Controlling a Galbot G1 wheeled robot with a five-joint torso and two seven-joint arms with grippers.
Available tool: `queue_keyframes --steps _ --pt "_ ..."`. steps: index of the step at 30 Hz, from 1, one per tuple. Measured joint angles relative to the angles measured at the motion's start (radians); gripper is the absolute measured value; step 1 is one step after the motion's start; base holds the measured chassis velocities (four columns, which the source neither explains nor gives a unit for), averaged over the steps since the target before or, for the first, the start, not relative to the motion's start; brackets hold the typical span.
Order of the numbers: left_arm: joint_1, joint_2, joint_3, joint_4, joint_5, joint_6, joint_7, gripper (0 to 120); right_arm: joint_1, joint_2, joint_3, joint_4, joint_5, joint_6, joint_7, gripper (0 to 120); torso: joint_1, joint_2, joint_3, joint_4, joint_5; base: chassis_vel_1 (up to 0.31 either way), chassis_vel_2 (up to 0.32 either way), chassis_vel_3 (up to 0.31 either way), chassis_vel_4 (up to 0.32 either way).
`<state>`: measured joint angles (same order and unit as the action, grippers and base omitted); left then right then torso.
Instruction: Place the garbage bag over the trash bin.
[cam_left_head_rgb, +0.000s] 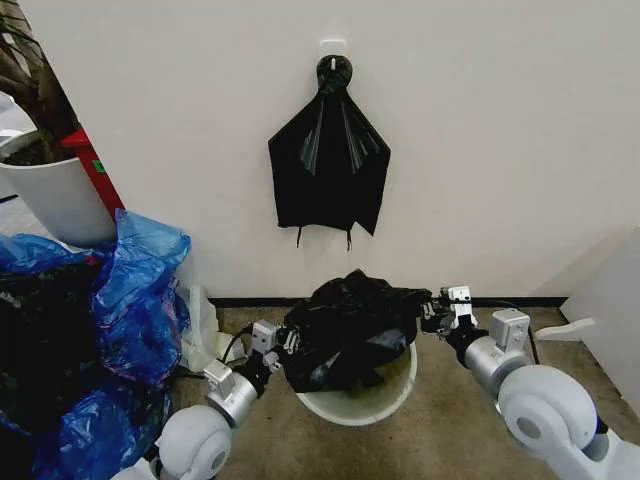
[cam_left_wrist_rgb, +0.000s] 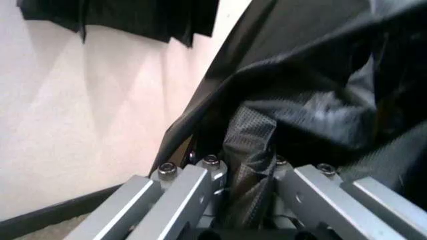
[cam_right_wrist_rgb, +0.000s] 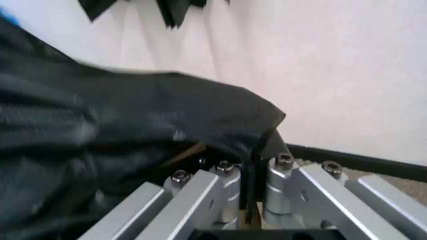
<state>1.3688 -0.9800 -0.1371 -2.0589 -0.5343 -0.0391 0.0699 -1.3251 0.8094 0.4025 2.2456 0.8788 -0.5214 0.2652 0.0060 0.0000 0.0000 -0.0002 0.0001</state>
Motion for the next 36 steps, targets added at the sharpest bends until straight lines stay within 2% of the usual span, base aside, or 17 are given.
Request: queue_keyframes --steps 10,19,21,28,30,34,36 --pt "0.009 -0.007 -0.022 -0.006 -0.031 -0.035 0.011 3 -0.004 -0.039 0.031 -0.094 -0.012 -0.026 -0.210 0 0.000 0.000 0.000 -0.0001 0.0000 0.000 0.000 0.000 0.000" --pt "0.025 -0.024 -0.043 -0.002 -0.055 -0.042 0.005 3 -0.013 -0.046 0.030 -0.104 -0.044 -0.002 -0.231 0 0.000 0.000 0.000 -0.0001 0.0000 0.000 0.000 0.000 0.000" --pt "0.024 -0.026 -0.043 0.005 -0.054 -0.042 0.001 3 -0.013 -0.046 0.030 -0.095 -0.041 0.006 -0.219 3 0.000 0.000 0.000 -0.0001 0.0000 0.000 0.000 0.000 0.000" --pt "0.005 -0.033 -0.035 0.045 -0.049 -0.041 -0.005 3 -0.010 -0.062 0.034 -0.031 -0.014 0.042 -0.141 30 0.000 0.000 0.000 -0.0001 -0.0002 0.000 0.000 0.000 0.000" --pt "0.005 -0.034 -0.034 0.047 -0.049 -0.040 -0.004 3 -0.010 -0.064 0.035 -0.029 -0.014 0.044 -0.138 31 0.000 0.000 0.000 -0.0001 -0.0001 0.000 0.000 0.000 0.000" --pt "-0.003 -0.039 -0.030 0.078 -0.049 -0.039 -0.002 3 -0.004 -0.079 0.047 -0.022 -0.005 0.056 -0.105 51 0.000 0.000 0.000 -0.0001 -0.0001 0.000 0.000 0.000 0.000" --pt "-0.005 -0.040 -0.030 0.082 -0.050 -0.039 -0.003 3 -0.004 -0.080 0.048 -0.020 -0.003 0.057 -0.102 52 0.000 0.000 0.000 -0.0001 -0.0001 0.000 0.000 0.000 0.000"
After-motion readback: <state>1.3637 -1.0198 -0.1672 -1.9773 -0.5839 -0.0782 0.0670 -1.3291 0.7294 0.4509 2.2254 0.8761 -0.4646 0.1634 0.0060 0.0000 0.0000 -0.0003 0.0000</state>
